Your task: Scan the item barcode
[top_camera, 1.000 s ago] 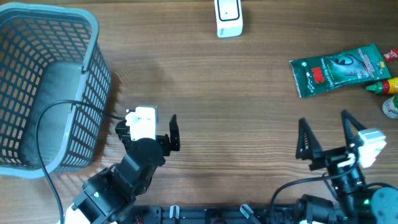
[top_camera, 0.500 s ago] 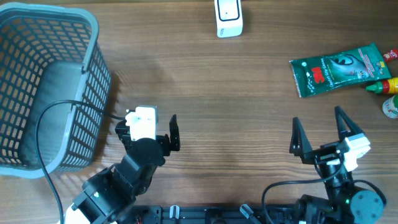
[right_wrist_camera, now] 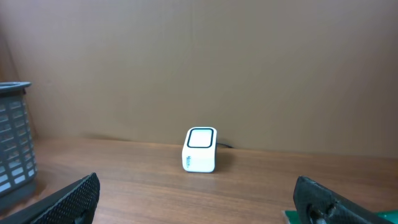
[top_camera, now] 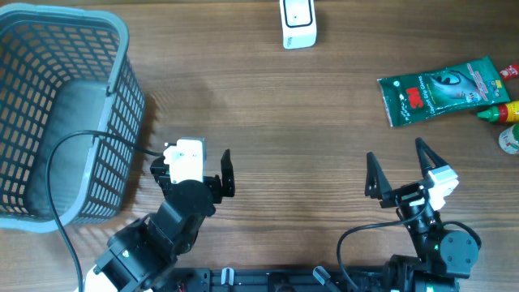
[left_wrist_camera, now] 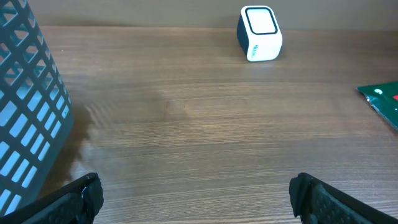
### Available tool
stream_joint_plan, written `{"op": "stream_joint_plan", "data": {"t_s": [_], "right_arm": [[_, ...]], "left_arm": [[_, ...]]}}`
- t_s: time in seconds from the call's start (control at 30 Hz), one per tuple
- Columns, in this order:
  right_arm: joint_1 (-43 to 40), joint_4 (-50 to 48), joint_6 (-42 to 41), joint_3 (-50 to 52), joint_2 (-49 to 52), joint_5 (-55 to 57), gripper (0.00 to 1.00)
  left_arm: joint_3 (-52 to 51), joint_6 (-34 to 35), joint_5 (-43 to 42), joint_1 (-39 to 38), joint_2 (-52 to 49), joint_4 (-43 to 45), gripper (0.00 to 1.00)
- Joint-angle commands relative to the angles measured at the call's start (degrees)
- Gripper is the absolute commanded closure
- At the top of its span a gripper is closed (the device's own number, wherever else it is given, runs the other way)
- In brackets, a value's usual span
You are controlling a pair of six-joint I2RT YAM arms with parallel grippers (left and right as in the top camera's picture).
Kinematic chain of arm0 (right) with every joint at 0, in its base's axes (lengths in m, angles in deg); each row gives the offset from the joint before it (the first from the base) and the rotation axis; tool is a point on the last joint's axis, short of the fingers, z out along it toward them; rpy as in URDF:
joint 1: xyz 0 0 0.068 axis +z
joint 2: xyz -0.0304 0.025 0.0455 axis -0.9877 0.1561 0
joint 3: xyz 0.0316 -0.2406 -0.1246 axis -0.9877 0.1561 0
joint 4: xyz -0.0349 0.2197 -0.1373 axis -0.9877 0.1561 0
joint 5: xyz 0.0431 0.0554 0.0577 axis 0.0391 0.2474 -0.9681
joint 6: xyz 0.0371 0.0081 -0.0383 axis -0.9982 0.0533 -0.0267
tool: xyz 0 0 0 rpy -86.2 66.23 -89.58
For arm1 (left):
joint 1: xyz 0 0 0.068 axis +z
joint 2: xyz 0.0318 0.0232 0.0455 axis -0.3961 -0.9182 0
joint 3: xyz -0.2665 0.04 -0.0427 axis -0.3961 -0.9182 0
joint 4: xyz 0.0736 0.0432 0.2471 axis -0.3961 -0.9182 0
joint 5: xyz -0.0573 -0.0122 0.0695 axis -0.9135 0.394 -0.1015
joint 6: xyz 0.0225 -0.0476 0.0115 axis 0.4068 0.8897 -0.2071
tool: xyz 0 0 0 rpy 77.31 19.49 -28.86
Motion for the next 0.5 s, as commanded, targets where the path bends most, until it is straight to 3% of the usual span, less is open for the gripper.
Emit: {"op": "stream_joint_plan", "data": {"t_s": [0.0,0.07,0.23,0.47], "right_arm": [[0.31,-3.04,0.7,2.56,-0.98,1.7,0.0],[0.35,-7.74,-0.02,5.57,-0.98,1.66,0.0],[0.39,-7.54,-0.72,6.03,-0.98,2.62,0.0],[0.42,2.69,-0.81,6.03,-0.98,2.78,0.0]], "left_arm": [[0.59,0.33,1.36,-0.11,0.24,-0.02,0.0],[0.59,0.33,1.38,-0.11,0.24,-0.02,0.0],[0.59,0.33,1.36,-0.11,0.24,-0.02,0.0],[0.59,0.33,1.36,-0.11,0.24,-0.02,0.0]]}}
